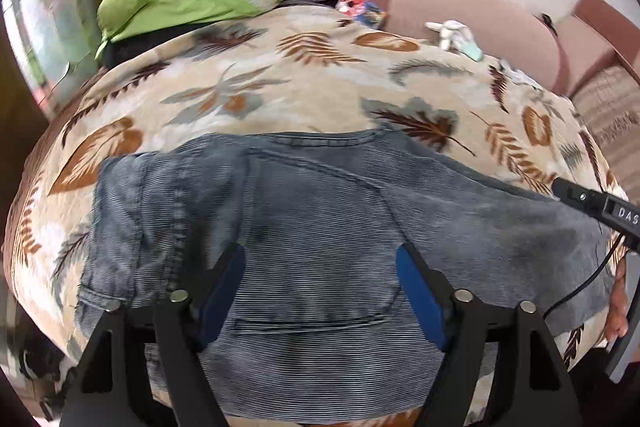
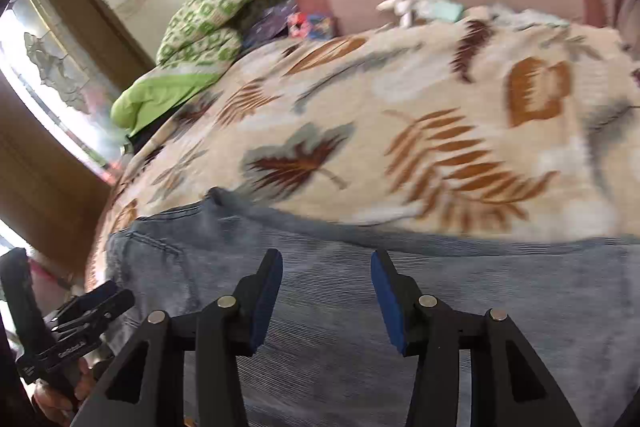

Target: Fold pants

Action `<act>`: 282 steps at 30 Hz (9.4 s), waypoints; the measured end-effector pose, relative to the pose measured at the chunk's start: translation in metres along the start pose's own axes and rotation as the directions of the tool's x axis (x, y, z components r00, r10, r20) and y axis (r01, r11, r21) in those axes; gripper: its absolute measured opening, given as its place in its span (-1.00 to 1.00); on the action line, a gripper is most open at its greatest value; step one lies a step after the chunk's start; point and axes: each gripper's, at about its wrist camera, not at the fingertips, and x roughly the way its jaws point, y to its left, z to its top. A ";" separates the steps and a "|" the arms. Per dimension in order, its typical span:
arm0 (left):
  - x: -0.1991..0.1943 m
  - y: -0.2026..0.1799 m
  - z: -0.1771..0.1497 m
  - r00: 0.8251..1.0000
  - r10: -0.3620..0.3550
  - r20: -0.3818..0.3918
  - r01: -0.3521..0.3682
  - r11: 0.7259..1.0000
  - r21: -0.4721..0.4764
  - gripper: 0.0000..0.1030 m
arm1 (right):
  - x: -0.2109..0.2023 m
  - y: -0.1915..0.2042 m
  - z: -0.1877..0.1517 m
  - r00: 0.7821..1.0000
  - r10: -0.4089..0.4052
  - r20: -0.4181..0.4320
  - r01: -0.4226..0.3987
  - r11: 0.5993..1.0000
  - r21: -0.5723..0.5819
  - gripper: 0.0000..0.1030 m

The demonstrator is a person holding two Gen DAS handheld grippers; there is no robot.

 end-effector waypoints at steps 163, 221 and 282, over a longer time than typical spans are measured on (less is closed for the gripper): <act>-0.011 0.019 -0.006 0.975 -0.103 0.197 0.121 0.990 -0.079 1.00 | -0.010 0.020 -0.066 0.860 0.503 -0.081 -0.466 0.841 0.274 0.35; 0.001 0.010 -0.028 0.967 0.206 0.149 -0.207 0.978 -0.007 1.00 | 0.014 0.065 -0.111 0.995 -0.083 -0.055 0.062 0.949 -0.308 -0.09; -0.035 0.082 -0.047 0.856 0.503 0.123 -0.489 0.863 -0.127 1.00 | 0.006 0.056 -0.113 0.990 0.130 -0.052 -0.139 0.960 -0.243 -0.02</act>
